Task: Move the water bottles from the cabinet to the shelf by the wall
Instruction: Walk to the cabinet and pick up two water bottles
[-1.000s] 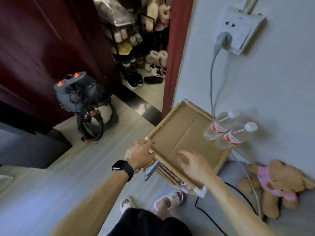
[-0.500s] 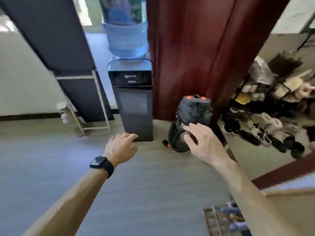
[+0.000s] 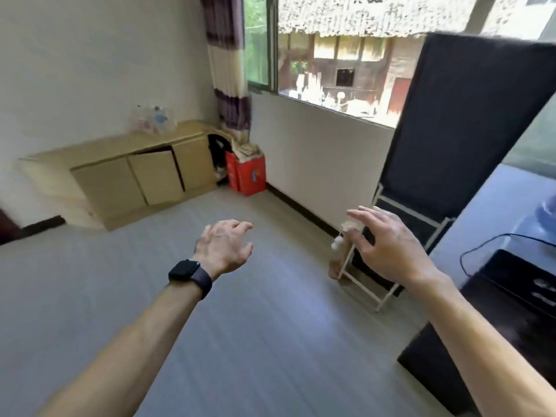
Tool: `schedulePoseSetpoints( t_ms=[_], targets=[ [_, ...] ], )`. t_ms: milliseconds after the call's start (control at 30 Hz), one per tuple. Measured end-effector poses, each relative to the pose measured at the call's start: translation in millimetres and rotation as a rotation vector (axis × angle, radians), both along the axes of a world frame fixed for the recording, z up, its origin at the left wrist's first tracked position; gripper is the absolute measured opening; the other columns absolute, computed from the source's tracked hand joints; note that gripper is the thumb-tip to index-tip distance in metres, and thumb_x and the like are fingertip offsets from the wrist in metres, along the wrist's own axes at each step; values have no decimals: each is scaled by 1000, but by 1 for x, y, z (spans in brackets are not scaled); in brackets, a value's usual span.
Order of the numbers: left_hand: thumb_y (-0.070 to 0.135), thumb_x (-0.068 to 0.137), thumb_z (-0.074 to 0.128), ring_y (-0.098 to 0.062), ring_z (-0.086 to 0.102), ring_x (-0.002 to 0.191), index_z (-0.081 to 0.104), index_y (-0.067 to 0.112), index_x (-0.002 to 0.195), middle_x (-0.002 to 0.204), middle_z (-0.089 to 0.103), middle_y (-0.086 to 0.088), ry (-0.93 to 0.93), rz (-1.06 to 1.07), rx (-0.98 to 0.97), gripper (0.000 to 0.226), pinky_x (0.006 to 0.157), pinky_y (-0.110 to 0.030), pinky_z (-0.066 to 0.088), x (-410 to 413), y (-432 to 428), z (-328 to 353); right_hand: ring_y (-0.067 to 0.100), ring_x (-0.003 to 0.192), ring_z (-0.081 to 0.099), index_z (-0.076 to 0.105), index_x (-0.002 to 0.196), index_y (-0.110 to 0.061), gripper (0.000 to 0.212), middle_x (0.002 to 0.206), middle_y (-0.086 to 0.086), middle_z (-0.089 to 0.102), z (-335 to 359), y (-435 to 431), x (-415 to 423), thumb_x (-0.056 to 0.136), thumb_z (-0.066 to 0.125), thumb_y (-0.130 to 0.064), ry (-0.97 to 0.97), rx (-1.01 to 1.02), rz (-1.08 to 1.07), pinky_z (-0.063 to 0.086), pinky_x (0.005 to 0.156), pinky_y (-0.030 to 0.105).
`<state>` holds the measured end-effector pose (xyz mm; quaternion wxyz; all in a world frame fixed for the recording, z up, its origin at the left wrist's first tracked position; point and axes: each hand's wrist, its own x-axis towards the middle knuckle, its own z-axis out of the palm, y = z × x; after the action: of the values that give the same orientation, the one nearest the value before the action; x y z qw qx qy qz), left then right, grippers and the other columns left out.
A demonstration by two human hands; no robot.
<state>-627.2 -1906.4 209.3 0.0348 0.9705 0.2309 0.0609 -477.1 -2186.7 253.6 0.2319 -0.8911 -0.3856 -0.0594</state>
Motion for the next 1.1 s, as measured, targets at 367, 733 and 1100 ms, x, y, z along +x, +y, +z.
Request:
schedulePoseSetpoints(
  t_ms=[367,733,1100],
  targets=[
    [48,94,48,-18,46,130,47,36,139,144,49,8,-117,407,38,47,104,-35,39,32,175,52,17,140,38,54,138,-34,40,142,-9,55,16,236,123,98,51,-38,-56,121,342,32,115,34],
    [47,93,50,-20,50,125,52,34,135,139,54,9,-198,542,83,44,101,-37,41,96,322,64,15,133,42,62,126,-34,31,134,-15,60,47,450,222,97,51,-38,-82,190,461,38,104,31],
    [49,94,46,-15,44,132,46,37,139,143,49,13,-147,549,149,47,102,-36,36,162,586,67,11,141,32,58,133,-38,39,144,-18,51,53,684,302,99,44,-51,-193,49,479,29,114,30]
  ],
)
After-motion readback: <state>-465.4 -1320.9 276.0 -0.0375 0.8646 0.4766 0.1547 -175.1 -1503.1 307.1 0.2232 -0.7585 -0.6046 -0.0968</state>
